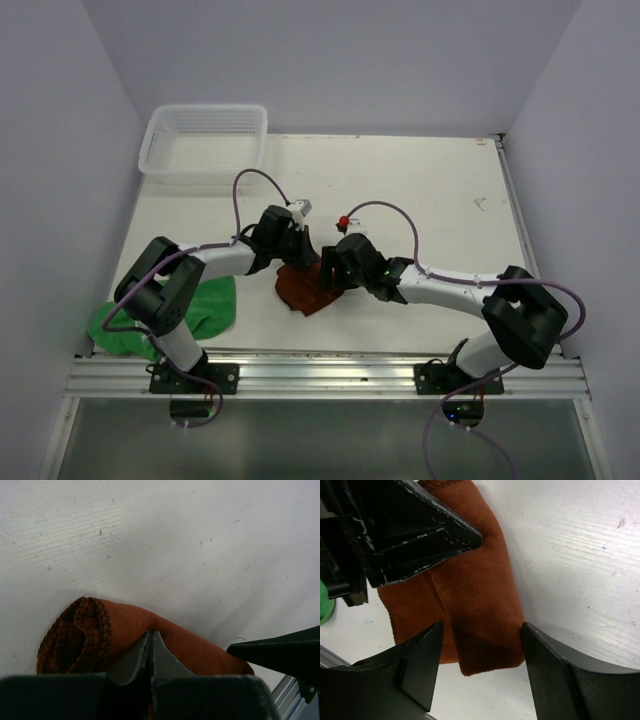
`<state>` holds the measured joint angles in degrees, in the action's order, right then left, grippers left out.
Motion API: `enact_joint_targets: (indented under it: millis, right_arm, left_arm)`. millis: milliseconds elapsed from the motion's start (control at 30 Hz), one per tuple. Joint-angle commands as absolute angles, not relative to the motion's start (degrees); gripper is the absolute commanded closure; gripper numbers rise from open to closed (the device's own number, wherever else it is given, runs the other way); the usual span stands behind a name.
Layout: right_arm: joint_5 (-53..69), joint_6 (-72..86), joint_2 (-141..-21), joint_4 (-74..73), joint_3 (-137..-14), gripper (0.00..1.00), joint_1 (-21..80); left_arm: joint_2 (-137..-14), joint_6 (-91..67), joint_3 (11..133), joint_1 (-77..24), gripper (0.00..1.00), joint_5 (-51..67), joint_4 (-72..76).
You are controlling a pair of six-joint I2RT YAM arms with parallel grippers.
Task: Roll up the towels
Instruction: Roll the towel
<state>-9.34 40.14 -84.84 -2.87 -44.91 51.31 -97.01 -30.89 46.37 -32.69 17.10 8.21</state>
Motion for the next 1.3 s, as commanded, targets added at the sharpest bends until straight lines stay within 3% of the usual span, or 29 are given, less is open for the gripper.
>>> enact_joint_targets:
  millis: [0,400,500,633,733,933,1267]
  right_arm:
    - [-7.8,40.7,-85.7,-0.9,-45.3,0.32,51.1]
    - [-9.6,37.6,-87.1,-0.4,-41.7,0.36,51.2]
    - [-7.9,37.2,-87.5,1.8,-41.2,0.43,51.2]
    - [-9.4,36.0,-87.1,1.8,-41.3,0.6,52.0]
    - [-16.5,33.1,-86.1,0.2,-42.6,0.66,55.4]
    - [-38.0,28.0,-89.6,-8.0,-47.9,0.7,64.7]
    - [-62.7,25.7,-101.0,-17.6,-55.5,0.69,75.6]
  left_arm:
    - [-95.7,-30.6,45.4,-32.3,1.0,15.6,7.6]
    - [-95.8,-30.5,45.6,-32.4,1.0,15.9,7.6]
    - [-95.5,-30.5,45.6,-32.4,1.0,15.7,7.4]
    - [-95.4,-30.8,45.9,-32.4,1.0,15.7,7.3]
    - [-95.4,-30.8,47.7,-32.4,1.0,15.8,6.3]
    - [-95.8,-29.9,55.6,-32.2,1.0,15.2,1.1]
    - [-92.5,-30.2,57.4,-31.9,1.0,17.0,-1.7]
